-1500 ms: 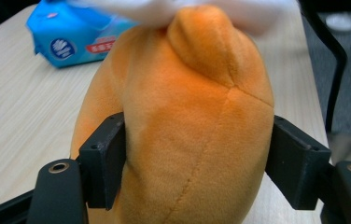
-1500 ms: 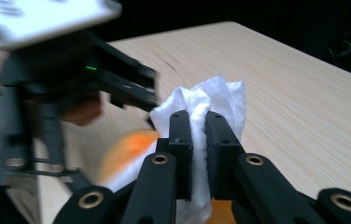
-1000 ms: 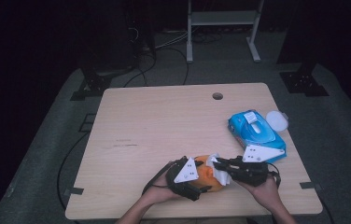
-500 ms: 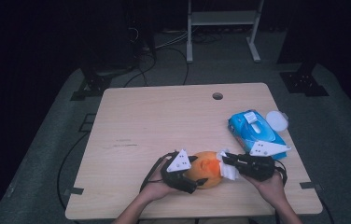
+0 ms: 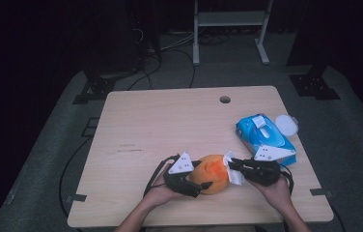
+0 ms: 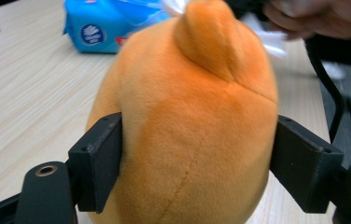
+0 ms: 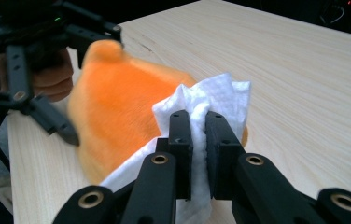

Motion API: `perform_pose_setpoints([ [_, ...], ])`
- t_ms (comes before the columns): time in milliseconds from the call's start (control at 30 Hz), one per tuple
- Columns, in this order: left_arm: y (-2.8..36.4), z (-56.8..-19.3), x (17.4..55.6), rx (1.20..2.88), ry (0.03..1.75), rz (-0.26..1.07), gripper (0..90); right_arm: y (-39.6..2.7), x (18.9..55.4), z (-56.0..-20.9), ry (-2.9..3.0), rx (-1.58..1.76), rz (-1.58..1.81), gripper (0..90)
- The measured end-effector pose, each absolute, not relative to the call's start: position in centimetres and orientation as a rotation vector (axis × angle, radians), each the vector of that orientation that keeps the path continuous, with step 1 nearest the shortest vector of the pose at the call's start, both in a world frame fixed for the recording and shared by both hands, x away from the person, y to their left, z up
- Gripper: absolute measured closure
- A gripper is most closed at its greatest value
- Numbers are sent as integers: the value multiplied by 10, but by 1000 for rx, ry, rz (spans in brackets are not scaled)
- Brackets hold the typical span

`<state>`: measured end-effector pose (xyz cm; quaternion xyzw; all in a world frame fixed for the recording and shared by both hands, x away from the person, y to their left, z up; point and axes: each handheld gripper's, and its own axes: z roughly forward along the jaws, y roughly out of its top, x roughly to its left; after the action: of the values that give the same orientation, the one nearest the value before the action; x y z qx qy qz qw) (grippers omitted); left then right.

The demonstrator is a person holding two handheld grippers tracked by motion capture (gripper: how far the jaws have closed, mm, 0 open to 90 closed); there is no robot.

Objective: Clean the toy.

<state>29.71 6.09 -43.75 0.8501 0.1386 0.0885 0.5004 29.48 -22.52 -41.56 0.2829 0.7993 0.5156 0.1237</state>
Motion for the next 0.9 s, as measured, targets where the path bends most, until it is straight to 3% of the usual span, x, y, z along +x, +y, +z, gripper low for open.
perform_pose_setpoints([
  [133,62,-436,296,2081,311,256,244,-225,300,-416,2320,837,1496,812],
  [500,68,-436,310,1954,592,209,253,-211,289,-408,2333,778,1589,813],
  [667,57,-436,302,1989,549,254,253,-194,282,-401,2343,676,1573,814],
  [900,69,-437,311,1935,623,176,272,-216,293,-414,2317,814,1486,813],
])
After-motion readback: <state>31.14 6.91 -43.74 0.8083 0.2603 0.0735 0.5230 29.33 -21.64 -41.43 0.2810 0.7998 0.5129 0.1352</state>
